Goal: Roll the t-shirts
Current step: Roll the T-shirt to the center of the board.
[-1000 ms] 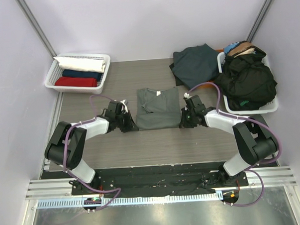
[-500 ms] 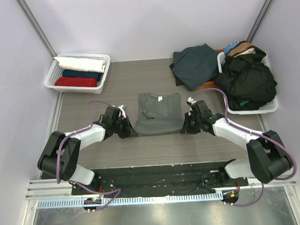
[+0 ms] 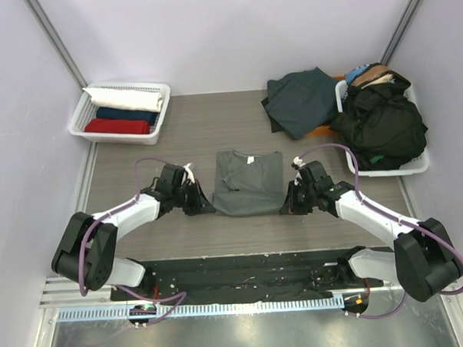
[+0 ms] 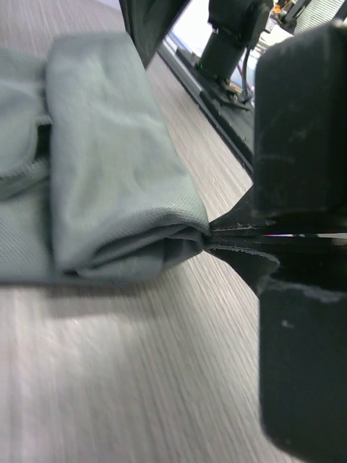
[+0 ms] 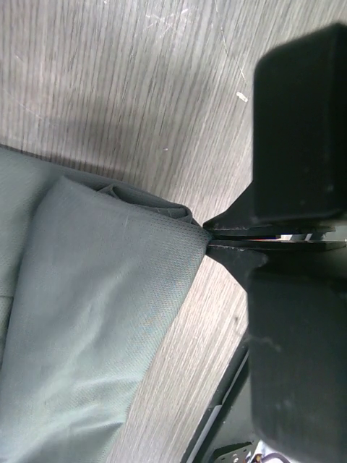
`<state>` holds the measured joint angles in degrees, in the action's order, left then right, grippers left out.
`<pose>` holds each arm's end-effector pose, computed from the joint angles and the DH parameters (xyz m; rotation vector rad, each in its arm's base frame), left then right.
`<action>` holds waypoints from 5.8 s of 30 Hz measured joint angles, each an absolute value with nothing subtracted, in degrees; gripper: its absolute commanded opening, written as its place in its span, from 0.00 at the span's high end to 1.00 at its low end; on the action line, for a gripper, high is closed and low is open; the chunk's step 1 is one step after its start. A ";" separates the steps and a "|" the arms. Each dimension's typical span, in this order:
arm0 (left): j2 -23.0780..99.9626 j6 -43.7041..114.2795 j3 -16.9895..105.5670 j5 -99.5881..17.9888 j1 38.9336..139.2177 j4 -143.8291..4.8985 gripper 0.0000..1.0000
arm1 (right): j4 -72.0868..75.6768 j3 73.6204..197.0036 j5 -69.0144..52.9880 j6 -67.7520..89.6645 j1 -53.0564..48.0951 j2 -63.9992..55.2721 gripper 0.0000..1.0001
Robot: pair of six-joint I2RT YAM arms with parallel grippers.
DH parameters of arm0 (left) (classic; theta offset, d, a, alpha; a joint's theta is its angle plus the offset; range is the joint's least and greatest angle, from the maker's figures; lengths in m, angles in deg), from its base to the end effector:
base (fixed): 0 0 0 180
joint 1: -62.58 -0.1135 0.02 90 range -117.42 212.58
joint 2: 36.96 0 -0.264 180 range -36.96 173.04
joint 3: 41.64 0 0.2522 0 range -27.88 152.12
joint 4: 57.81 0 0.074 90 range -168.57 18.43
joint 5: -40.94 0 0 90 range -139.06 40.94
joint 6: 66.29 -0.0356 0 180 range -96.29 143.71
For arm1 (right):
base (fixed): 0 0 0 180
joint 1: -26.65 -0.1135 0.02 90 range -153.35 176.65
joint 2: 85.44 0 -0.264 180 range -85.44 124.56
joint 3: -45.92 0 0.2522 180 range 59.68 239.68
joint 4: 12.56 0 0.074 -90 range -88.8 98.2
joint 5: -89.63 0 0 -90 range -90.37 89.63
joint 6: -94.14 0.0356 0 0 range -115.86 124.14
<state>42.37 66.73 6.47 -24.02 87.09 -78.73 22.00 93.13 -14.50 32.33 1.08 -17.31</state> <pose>0.2230 -0.1183 0.1583 -0.2273 2.6519 -0.9958 0.1936 0.1022 0.1790 -0.0412 2.6374 0.6616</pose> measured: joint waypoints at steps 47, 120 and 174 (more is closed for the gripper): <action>72.70 75.13 34.51 -11.35 77.47 -71.58 0.98 | 23.50 111.93 -16.82 33.40 14.66 3.85 0.99; 36.95 69.36 2.38 -15.59 79.42 -74.44 1.00 | 25.21 93.39 -23.25 37.22 11.71 -18.09 0.99; 33.38 75.63 0.57 -29.58 92.53 -70.79 0.57 | 23.29 102.22 -15.70 31.17 13.39 -6.35 0.61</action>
